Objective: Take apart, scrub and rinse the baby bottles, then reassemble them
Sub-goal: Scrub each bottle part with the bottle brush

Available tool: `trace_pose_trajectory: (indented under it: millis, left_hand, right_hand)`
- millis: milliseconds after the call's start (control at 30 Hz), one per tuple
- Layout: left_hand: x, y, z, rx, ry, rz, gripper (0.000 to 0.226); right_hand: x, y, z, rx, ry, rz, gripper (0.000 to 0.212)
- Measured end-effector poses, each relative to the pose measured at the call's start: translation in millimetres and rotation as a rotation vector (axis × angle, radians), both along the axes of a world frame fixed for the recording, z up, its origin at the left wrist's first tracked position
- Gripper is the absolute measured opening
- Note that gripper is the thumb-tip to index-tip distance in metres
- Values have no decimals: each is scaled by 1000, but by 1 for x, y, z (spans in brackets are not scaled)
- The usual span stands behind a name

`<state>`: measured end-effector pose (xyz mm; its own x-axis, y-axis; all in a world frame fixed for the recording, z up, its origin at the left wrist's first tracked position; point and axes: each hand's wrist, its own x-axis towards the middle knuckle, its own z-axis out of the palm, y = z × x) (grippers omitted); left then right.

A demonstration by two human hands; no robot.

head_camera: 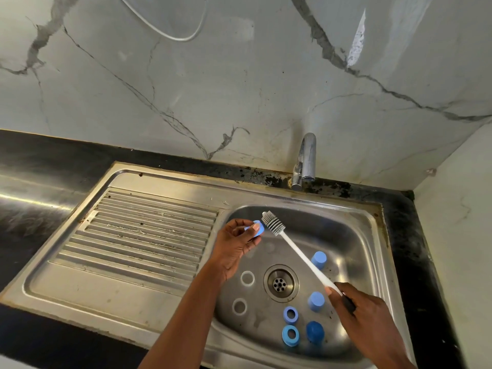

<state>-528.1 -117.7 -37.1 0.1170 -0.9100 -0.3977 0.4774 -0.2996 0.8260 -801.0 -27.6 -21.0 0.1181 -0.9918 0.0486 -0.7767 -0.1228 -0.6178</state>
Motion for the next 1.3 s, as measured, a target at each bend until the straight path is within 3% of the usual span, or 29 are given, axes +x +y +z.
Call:
trace_pose_trajectory:
  millis: [200,367,533,633,700,800,867,967,1100,1300]
  left_hand:
    - [3,-2,5,-39,-128,-113,8]
    - [9,-1,-5,-71,-321,-166,11]
    - [12,-2,-11,-87,-421,-284,15]
    - [11,-2,-10,-147,-442,-312,19]
    - [12,-2,-8,-157,-386,-316,17]
    - [16,2,-6,-153,-162,-305,25]
    - [20,4,-5,-170,-9,-344,14]
    - [23,1,-5,-202,164,-331,29]
    - [24,-7,-5,-177,111,-295,38]
    - [15,-8,-8,-165,92,-350,36]
  right_hand:
    - [-3,-2,-2,-27,-6,5,25]
    - [-5,-1,-1,-17,30,15,5]
    - [-6,0,-3,-72,100,13,37]
    - [-6,-3,-4,-76,101,40,39]
    - [-6,-7,-1,-76,104,40,27]
    - [-7,-11,1,-86,122,25,17]
    - [-10,-16,2,-80,135,38,33]
    - [-15,-18,1,-64,184,92,52]
    - [-20,-12,-4,-24,125,39,54]
    - [-17,-15,4,-3,160,29,31]
